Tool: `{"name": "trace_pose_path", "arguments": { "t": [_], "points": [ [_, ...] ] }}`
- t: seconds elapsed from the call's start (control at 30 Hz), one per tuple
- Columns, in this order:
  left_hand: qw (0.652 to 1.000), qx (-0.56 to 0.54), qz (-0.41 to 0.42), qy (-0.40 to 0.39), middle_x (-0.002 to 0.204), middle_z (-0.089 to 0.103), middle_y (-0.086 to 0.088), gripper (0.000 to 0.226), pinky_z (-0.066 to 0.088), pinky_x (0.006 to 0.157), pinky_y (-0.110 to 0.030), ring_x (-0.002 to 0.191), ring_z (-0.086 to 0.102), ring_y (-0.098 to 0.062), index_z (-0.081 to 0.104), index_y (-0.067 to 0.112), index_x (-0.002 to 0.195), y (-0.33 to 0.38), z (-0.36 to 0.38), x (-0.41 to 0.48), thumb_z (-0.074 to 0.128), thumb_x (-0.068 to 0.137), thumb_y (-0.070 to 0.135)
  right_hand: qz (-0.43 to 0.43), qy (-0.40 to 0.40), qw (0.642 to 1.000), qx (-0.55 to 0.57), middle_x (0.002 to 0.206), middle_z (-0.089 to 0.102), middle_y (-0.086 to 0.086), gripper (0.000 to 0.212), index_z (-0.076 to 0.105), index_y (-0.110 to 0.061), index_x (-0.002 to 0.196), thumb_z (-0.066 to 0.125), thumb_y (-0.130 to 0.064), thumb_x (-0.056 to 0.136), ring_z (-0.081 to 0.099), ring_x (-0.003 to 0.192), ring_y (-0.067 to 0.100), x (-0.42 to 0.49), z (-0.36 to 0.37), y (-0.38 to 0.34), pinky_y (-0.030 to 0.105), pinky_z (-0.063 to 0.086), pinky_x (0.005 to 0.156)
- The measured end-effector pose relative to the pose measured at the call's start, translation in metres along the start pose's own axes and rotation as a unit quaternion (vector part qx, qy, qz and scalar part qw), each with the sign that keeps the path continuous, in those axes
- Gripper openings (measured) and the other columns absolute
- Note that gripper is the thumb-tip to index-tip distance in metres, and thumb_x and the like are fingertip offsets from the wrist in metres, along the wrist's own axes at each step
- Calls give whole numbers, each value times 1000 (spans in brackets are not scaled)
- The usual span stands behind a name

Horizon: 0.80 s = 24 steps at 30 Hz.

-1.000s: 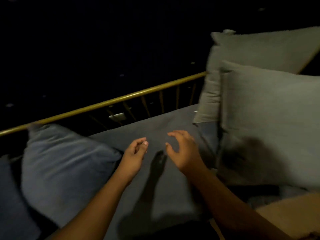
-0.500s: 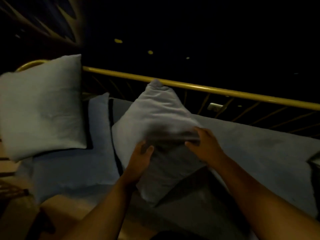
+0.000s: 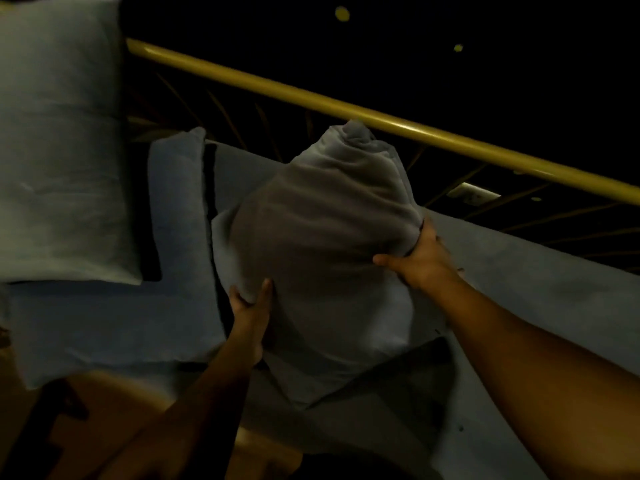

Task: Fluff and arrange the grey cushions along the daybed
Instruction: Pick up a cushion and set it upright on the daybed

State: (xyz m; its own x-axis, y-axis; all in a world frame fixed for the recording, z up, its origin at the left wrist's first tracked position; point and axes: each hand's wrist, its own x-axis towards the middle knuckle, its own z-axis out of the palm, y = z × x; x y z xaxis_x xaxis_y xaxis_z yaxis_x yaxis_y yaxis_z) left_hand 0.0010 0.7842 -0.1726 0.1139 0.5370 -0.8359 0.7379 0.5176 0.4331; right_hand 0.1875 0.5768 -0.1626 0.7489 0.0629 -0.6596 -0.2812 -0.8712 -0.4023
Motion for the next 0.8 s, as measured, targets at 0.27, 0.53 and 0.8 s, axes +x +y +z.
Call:
{"name": "trace_pose_path", "arguments": {
  "t": [0.27,0.53,0.8],
  "points": [
    [991,-96,-55,76,152,30,-14,100,37,106,-50,130,40,-38,18,28,145,-15,0,18,59,67,73,-11,8,999,30,145,43,12,125,27,-25,142,63,-83,37,46,126,40,-13,1,17,62,41,98],
    [989,-76,-88,-87,123,60,-4,76,43,96,-42,110,55,-26,58,20,119,-24,2,-8,55,66,75,-45,-34,991,117,138,51,10,87,35,-20,140,80,-41,69,51,122,31,-47,-28,36,41,44,94],
    [986,20,91,-139,131,58,-6,83,45,96,-40,116,57,-27,51,22,131,-37,22,-73,64,62,68,96,43,949,298,137,54,5,90,41,-25,137,80,-54,62,55,120,29,-139,-43,140,35,44,89]
  ]
}}
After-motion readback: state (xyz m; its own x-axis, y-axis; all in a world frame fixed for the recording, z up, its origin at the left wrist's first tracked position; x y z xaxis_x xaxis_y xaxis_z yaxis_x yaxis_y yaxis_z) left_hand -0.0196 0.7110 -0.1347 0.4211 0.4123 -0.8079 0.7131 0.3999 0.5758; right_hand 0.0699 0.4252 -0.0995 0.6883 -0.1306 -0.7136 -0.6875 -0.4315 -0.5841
